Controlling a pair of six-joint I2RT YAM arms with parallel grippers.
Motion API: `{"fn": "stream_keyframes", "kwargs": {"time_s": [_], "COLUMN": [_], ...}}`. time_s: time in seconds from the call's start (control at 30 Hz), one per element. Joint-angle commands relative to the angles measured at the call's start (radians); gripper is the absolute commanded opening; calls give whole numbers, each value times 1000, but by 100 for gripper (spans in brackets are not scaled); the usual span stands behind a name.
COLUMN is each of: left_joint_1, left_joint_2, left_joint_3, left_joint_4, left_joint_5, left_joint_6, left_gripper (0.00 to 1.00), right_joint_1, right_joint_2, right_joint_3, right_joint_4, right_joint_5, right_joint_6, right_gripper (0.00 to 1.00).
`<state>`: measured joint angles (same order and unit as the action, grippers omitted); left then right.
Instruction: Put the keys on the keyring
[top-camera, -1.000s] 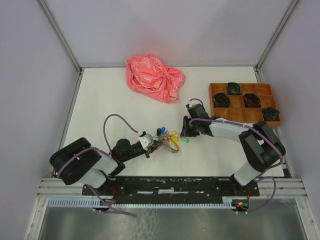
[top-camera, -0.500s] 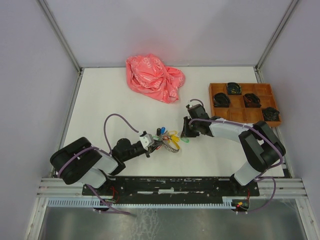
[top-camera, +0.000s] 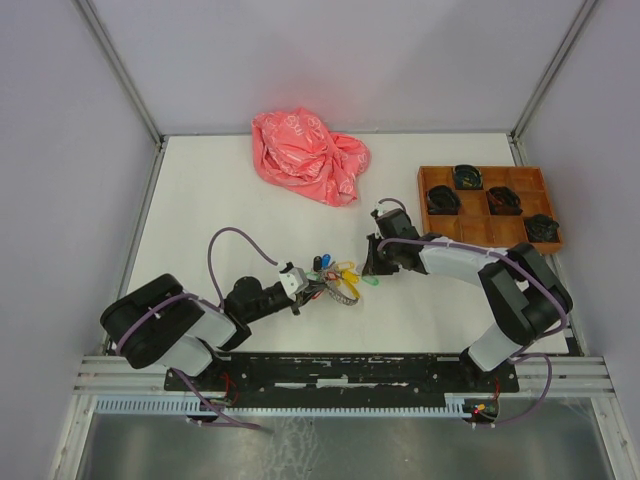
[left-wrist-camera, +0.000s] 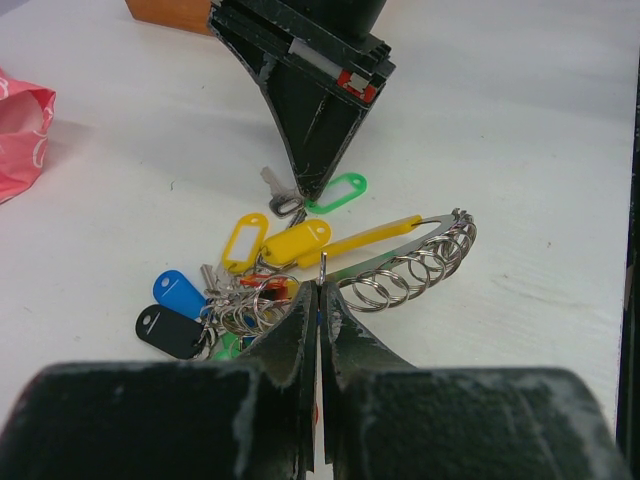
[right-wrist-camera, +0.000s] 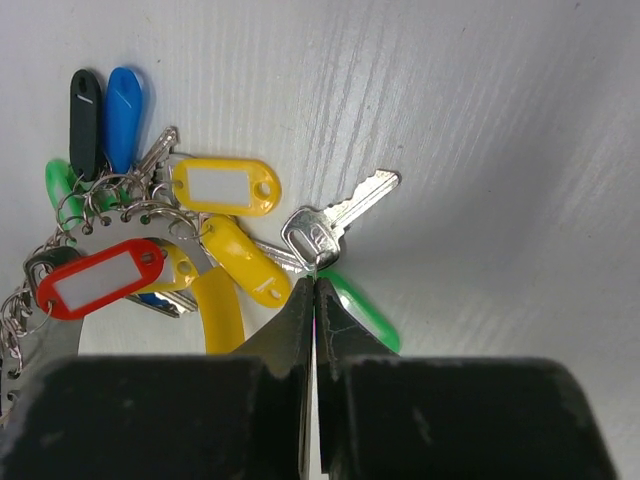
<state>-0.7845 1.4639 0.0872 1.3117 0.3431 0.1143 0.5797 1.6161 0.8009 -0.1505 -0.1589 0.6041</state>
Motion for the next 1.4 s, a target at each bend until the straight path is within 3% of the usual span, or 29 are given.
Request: {"fn": "stream_keyframes", "kwargs": {"time_s": [0.0, 0.27, 0.6, 1.1, 1.37], "left_joint_1": [4, 5, 5, 4, 5], "left_joint_2": [12, 7, 1, -9, -11], "left_joint_3": [12, 5, 3, 7, 7], "left_joint_4": [97, 110, 109, 88, 84], "left_joint_5": [13, 13, 16, 35, 24], "left_joint_6": [42, 42, 40, 37, 40], "left_gripper": [3, 3, 3, 3, 3], "right_joint_1": [-3, -2, 2, 14, 19], "right_joint_2": [-65, -99, -114, 165, 215], "right_joint_3": [27, 203, 350, 426, 438], "right_joint_4": [-64, -490, -923, -716, -587], "right_joint_5": [-7, 32, 64, 117, 136], "right_joint_6": [-89, -311, -400, -463, -459], "right_gripper": [1, 1, 1, 7, 13]}}
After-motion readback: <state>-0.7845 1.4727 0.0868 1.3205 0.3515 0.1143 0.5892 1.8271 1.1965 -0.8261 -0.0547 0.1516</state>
